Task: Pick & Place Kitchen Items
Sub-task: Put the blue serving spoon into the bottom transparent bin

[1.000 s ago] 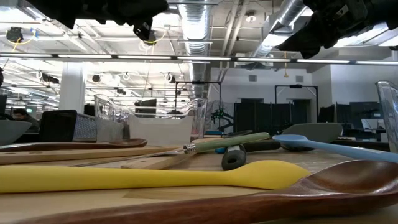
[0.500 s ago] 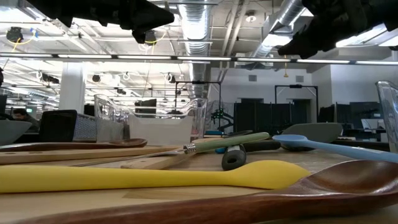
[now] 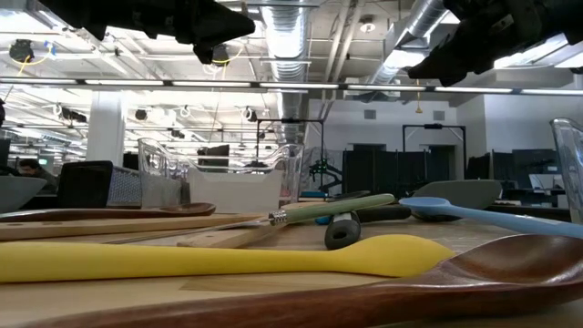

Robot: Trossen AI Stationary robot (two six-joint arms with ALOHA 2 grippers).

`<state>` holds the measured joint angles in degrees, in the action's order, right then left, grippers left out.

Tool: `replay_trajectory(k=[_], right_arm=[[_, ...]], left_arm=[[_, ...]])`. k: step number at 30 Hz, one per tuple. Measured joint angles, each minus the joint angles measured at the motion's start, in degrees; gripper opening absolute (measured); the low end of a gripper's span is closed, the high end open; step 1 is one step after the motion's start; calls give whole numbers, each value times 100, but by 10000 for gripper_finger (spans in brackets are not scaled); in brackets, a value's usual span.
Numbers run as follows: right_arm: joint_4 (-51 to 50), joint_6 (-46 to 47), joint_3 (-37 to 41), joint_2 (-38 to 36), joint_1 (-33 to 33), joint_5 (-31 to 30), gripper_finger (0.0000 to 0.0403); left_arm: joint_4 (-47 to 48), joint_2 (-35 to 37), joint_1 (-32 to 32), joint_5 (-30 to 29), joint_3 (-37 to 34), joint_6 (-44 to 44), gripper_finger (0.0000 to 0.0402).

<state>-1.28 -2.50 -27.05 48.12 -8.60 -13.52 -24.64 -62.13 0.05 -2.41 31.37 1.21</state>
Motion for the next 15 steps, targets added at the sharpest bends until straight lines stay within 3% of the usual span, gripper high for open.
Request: replay_trajectory(k=[15], right_arm=[[0,0,0,0,0,0,0]], left_arm=[[9,-1,2,-213,-213,0,3]])
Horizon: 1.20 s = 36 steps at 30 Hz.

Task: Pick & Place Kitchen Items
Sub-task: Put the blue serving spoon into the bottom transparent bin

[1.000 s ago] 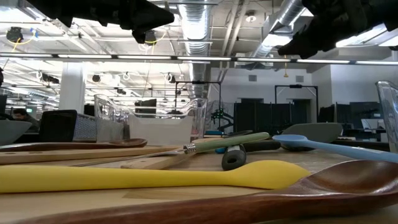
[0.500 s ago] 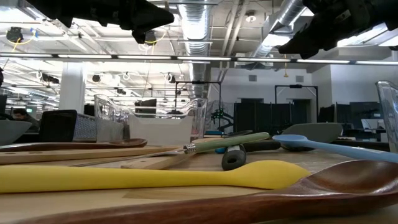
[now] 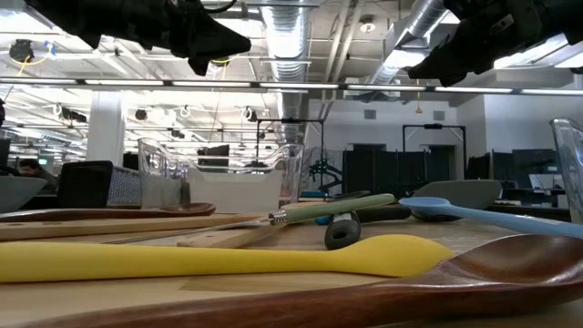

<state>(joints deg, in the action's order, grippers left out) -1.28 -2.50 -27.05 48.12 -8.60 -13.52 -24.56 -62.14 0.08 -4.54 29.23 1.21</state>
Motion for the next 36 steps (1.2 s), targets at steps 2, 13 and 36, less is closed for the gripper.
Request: replay_trajectory(k=[2,13,36], right_arm=[[2,-2,0,0,0,0,0],[2,-2,0,0,0,0,0],[171,437,2,-2,11,-216,0]], left_arm=[[0,-1,0,0,0,0,3],[5,-1,0,2,0,6,3],[-5,0,0,2,0,22,3]])
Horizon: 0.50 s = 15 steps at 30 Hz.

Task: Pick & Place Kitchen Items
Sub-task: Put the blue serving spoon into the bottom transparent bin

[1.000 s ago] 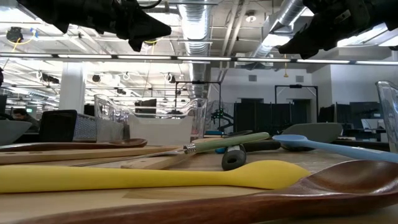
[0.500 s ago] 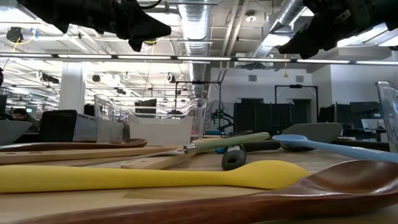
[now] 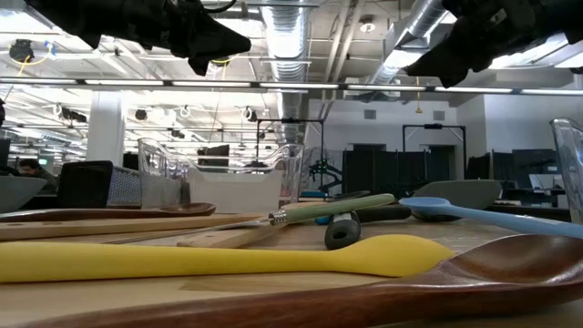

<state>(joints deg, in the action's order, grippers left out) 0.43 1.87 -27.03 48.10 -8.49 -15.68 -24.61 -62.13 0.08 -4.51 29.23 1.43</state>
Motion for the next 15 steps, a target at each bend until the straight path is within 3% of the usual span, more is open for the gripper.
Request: replay_trajectory(k=[5,15], right_arm=[[173,421,0,0,4,-447,0],[-44,766,-511,1,46,-471,0]], left_arm=[[-42,-2,0,0,0,-1,3],[-85,-1,0,0,0,-2,3]])
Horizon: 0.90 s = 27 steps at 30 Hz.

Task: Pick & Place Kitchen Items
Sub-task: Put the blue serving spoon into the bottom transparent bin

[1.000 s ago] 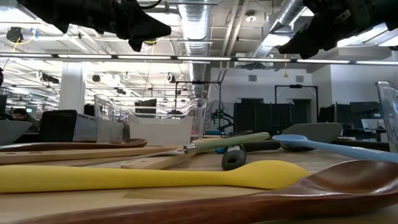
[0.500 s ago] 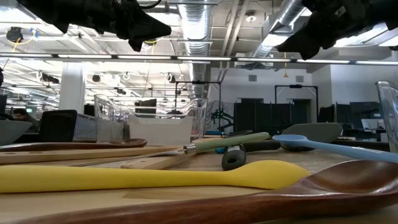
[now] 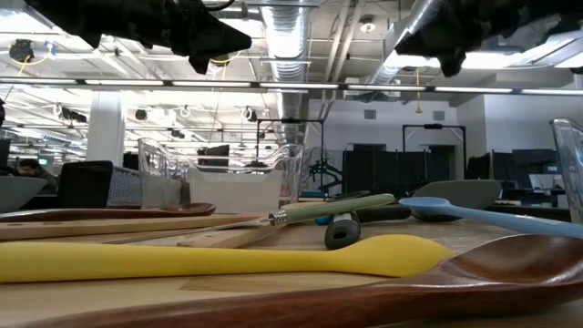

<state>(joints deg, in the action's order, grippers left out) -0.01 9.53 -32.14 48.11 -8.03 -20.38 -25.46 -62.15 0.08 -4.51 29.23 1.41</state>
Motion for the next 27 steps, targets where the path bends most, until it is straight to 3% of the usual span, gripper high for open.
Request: replay_trajectory(k=[5,15,27], right_arm=[[-603,72,-434,1,6,-152,0],[-2353,1383,-1160,-1,424,-313,0],[-2918,2053,-1599,180,597,-460,0]], left_arm=[[-39,0,0,0,0,-15,3],[-137,1,0,1,0,-17,3],[-157,0,-2,2,0,-20,3]])
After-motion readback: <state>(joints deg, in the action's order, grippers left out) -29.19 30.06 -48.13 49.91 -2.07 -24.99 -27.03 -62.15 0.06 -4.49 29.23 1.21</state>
